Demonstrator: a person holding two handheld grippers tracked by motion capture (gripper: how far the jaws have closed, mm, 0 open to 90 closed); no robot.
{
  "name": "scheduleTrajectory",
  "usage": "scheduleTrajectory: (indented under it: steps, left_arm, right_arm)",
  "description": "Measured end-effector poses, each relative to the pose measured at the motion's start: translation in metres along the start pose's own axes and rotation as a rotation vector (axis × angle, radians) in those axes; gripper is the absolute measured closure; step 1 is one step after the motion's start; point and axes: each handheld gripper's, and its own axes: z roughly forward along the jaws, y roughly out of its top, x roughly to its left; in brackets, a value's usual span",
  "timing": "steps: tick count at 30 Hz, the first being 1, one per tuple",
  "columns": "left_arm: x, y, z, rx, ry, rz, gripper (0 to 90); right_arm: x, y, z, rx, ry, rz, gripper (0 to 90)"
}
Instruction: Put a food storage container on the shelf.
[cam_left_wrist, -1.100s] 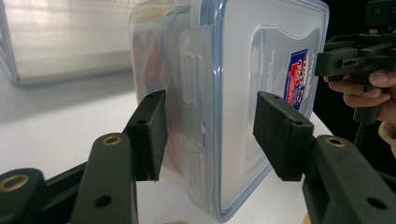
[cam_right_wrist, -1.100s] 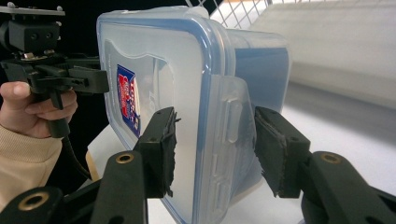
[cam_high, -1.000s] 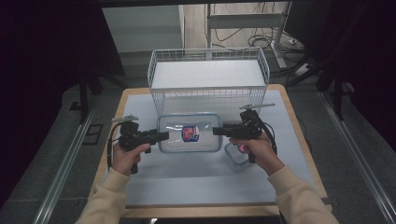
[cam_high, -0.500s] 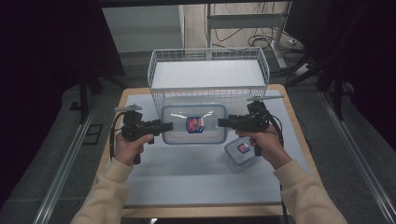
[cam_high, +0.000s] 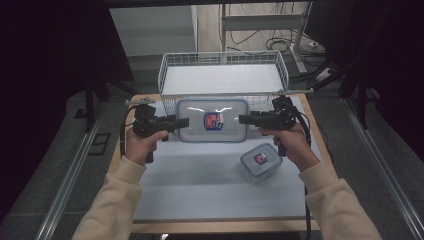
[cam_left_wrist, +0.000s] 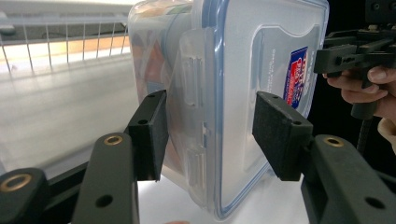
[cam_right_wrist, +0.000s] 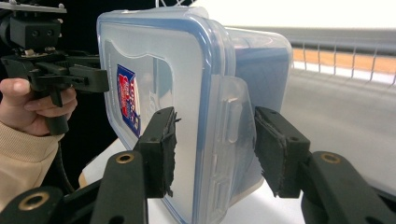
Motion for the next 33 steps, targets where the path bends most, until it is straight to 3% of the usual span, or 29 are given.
scheduleTrajectory:
  steps: [14,33]
  left_arm:
    - [-0.005,0.038,0.007,-0.019,-0.013,0.041,47.3]
    - [0.005,0.086,0.029,-0.021,-0.042,0.068,47.6]
  right_arm:
    - [-0.004,0.035,-0.018,-0.029,-0.023,-0.028,50.7]
    - [-0.022,0.075,-0.026,-0.046,-0.051,-0.040,50.8]
